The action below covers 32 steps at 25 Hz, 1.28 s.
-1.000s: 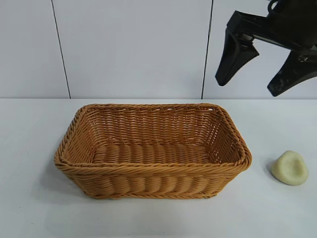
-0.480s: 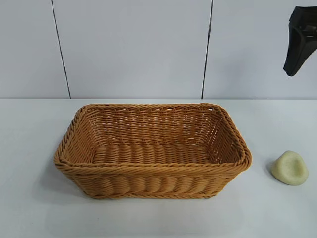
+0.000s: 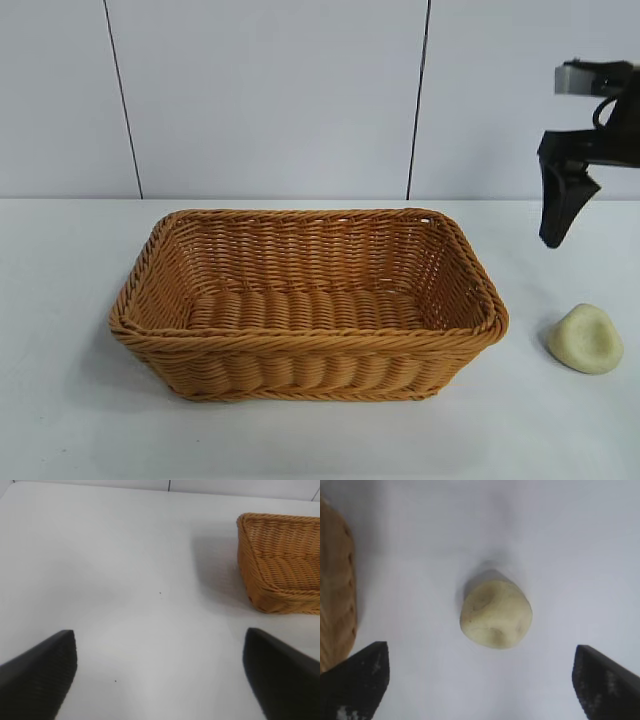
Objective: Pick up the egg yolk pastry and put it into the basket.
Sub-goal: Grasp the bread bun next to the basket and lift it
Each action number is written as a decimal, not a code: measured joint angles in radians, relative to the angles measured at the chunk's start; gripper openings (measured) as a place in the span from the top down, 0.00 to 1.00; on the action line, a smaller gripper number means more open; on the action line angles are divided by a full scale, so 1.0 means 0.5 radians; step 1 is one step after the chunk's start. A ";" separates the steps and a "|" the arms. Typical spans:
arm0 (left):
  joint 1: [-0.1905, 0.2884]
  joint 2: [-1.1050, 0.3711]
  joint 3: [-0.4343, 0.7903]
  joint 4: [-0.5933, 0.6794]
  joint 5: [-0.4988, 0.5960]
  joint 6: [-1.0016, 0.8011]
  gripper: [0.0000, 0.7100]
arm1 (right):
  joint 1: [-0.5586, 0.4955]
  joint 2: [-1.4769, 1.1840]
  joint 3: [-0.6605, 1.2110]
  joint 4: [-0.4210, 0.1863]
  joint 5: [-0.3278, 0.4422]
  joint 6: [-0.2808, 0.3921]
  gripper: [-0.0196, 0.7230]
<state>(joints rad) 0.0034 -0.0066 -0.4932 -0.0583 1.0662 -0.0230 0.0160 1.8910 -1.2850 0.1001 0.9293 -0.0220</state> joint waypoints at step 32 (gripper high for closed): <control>0.000 0.000 0.000 0.000 0.000 0.002 0.02 | 0.000 0.320 -0.001 0.002 -0.081 0.015 0.75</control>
<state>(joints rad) 0.0034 -0.0066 -0.4932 -0.0583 1.0662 -0.0220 0.0160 2.0510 -1.2857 0.1012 0.8887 -0.0144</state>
